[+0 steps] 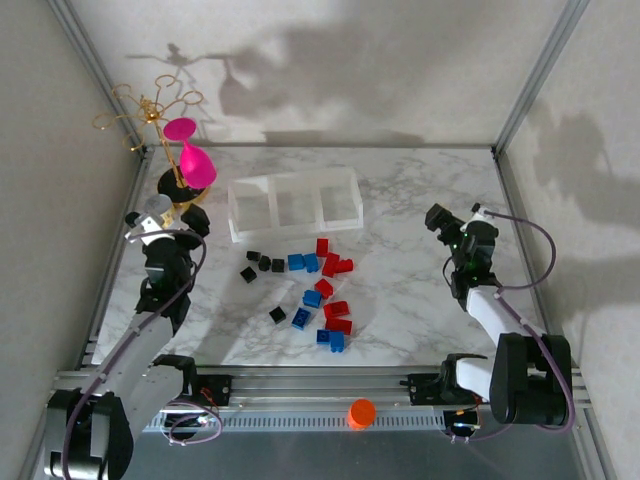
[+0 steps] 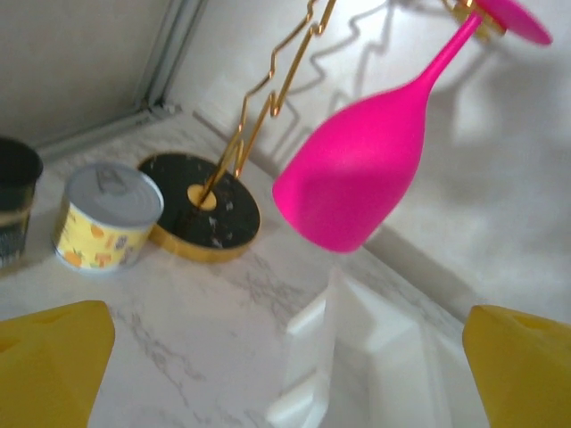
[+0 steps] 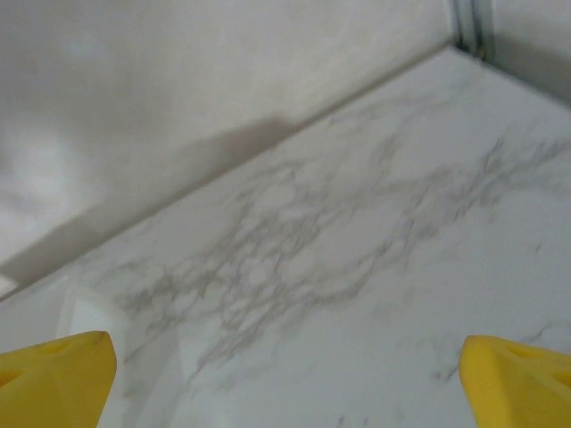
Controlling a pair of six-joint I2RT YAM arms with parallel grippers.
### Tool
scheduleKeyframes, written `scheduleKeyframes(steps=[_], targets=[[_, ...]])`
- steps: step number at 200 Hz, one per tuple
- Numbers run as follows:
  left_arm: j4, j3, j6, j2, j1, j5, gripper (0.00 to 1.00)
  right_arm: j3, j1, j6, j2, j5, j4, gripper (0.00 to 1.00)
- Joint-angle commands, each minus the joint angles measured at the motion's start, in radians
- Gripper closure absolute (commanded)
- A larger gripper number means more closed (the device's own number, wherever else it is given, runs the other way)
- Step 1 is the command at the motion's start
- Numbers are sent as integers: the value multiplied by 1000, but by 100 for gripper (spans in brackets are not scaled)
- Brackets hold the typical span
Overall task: Sort the legos into containers by color
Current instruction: Pick up the lego from the center of the table.
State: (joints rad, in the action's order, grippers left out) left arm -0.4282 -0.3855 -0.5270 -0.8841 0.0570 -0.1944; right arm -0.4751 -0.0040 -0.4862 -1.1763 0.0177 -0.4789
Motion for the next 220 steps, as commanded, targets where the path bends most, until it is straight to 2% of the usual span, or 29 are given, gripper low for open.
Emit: scheduleKeyframes(steps=[1, 46, 98, 122, 163, 184, 220], targets=[[159, -24, -80, 57, 13, 101, 1, -61, 11, -60, -12, -125, 129, 1], [381, -69, -126, 174, 113, 93, 1, -109, 104, -37, -2, -171, 264, 1], [570, -121, -208, 156, 251, 116, 1, -130, 257, -10, 49, -181, 385, 1], [609, -142, -237, 106, 346, 116, 0, -132, 353, 10, 57, -179, 407, 1], [709, -210, -279, -33, 518, -2, 1, -169, 529, 26, 26, -167, 470, 1], [754, -244, -284, -134, 570, -57, 0, -173, 619, 30, -5, -164, 468, 1], [807, -298, -311, -293, 608, -126, 1, -189, 752, 21, -58, -124, 465, 1]])
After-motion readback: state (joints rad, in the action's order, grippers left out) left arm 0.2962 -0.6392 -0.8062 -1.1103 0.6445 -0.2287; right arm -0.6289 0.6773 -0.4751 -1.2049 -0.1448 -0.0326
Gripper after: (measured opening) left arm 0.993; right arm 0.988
